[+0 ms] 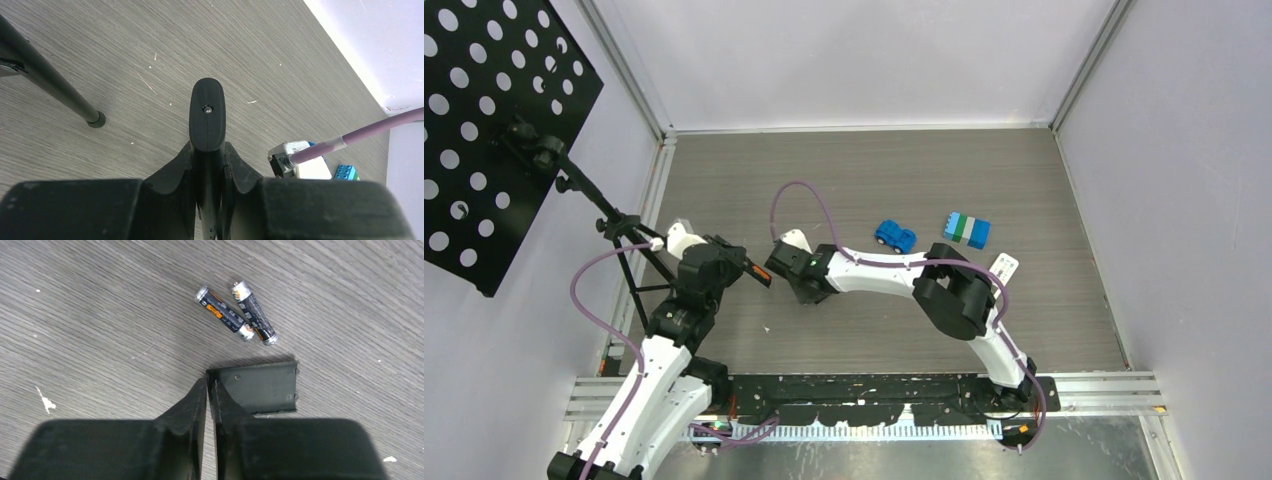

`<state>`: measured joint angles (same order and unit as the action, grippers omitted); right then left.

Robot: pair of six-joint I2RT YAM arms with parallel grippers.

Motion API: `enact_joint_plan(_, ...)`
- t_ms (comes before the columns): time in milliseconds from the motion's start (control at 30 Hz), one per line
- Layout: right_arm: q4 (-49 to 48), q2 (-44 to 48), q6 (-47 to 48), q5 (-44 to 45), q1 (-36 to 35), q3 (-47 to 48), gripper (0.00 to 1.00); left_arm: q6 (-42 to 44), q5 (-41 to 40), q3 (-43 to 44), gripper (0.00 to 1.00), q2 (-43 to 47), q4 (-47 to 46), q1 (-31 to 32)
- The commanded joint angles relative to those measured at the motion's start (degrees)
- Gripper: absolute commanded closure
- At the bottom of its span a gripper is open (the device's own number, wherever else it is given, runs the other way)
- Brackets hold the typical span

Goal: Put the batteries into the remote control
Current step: Pick up the battery cover at the center of the board.

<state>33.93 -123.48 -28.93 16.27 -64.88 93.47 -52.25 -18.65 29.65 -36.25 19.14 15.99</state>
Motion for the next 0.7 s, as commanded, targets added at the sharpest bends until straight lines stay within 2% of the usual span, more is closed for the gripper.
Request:
enact_joint_plan(0, 3.5, 0.4, -2.9, 2.9, 0.4, 2.1, 0.94, 0.5, -0.9, 2.5, 1.0, 0.5, -2.0, -0.3)
enact_joint_plan(33, 4.1, 0.9, -3.8, 3.1, 0.8, 1.8, 0.99, 0.6, -0.5, 2.5, 1.0, 0.5, -2.3, -0.4)
enact_joint_plan(100, 2.6, 3.9, -5.7, 2.6, 1.7, -0.7, 1.0, 0.6, 0.7, 2.5, 1.0, 0.5, -3.2, -0.3)
enact_joint_plan(200, -5.7, 12.8, -8.3, -0.8, 3.9, -8.4, 1.0, 0.7, 3.9, 2.5, 1.0, 0.3, -5.7, -0.4)
enact_joint_plan(333, -20.3, 27.6, -13.7, -7.9, 7.8, -19.9, 1.0, 0.2, 9.7, 3.1, 1.0, -1.0, -9.7, -0.4)
enact_joint_plan(467, -36.2, 41.3, -23.2, -14.2, 12.4, -30.2, 1.0, -2.0, 16.5, 4.2, 1.0, -2.4, -14.6, -0.3)
enact_joint_plan(567, -49.3, 47.9, -32.8, -15.5, 14.7, -36.5, 1.0, -5.4, 22.2, 4.2, 1.0, -4.3, -21.1, -0.3)
enact_joint_plan(667, -59.9, 50.1, -41.7, -15.5, 15.0, -39.4, 1.0, -10.7, 26.5, 4.1, 1.0, -7.3, -28.2, -0.3)
